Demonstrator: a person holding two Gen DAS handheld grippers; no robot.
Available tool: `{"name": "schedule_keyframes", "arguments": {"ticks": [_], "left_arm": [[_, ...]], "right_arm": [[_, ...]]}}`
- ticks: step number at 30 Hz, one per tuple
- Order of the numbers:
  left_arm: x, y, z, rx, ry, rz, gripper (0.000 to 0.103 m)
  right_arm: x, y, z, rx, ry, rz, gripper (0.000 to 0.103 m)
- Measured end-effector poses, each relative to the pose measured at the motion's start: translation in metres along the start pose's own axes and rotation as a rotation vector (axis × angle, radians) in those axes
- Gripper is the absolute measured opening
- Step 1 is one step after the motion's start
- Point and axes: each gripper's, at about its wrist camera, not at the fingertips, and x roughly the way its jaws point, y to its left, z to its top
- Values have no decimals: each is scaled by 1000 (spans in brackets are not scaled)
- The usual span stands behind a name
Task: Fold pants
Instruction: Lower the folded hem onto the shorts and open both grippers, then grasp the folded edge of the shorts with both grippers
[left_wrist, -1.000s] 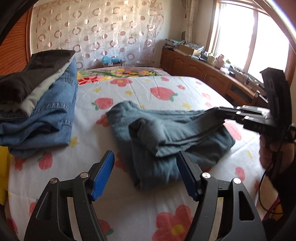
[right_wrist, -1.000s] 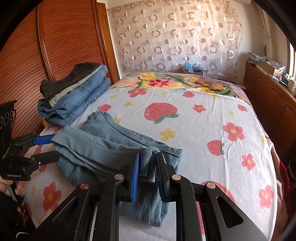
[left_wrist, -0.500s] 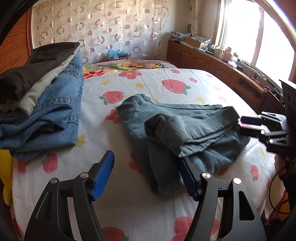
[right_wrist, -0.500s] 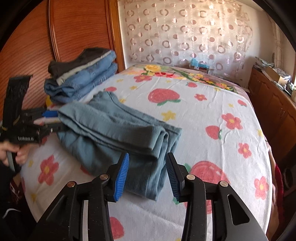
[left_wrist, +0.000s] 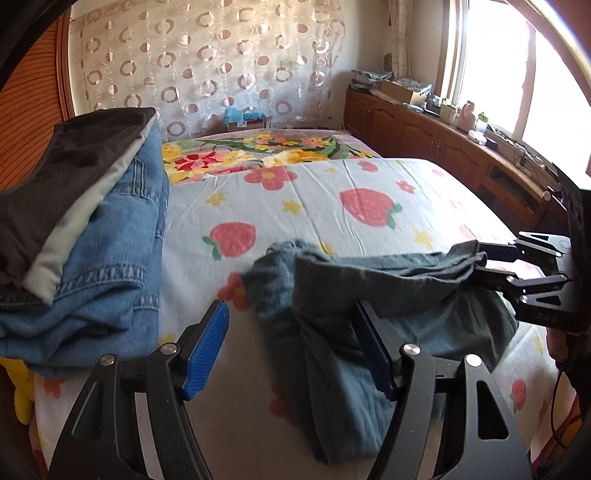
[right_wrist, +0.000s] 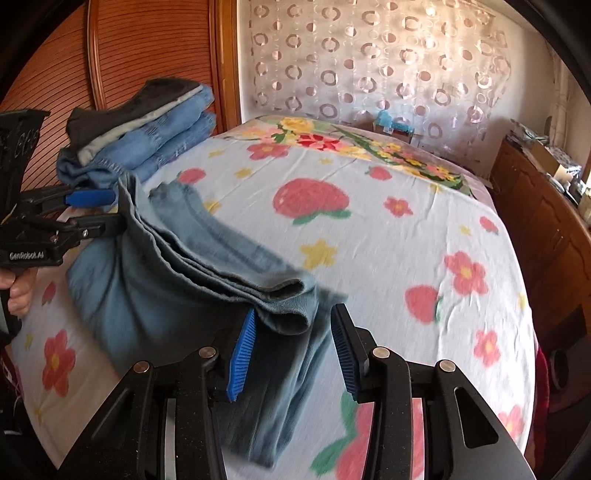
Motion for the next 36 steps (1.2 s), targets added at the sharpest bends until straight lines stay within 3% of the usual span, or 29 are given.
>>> {"name": "schedule_keyframes", "arguments": {"ticks": [7, 11, 18, 27, 31, 36], "left_arm": [[1, -1, 0, -6, -5, 8, 70], [-7, -3, -8, -4, -11, -4, 70], [-20, -15, -25, 4, -7, -50, 70], [-10, -16, -44, 1, 53, -62, 70], [-5, -13, -48, -19, 69, -81, 71], [-5, -11, -49, -35, 71, -92, 71]], "right_arm": [[23, -14, 19, 48, -21, -60, 43], [21, -18, 20, 96, -28, -38, 43], [5, -4, -1, 78, -14, 33, 43], [4, 11, -24, 41, 30, 15, 43], [6, 9, -24, 54, 33, 6, 60], [5, 12, -26, 76, 41, 0, 64]]}}
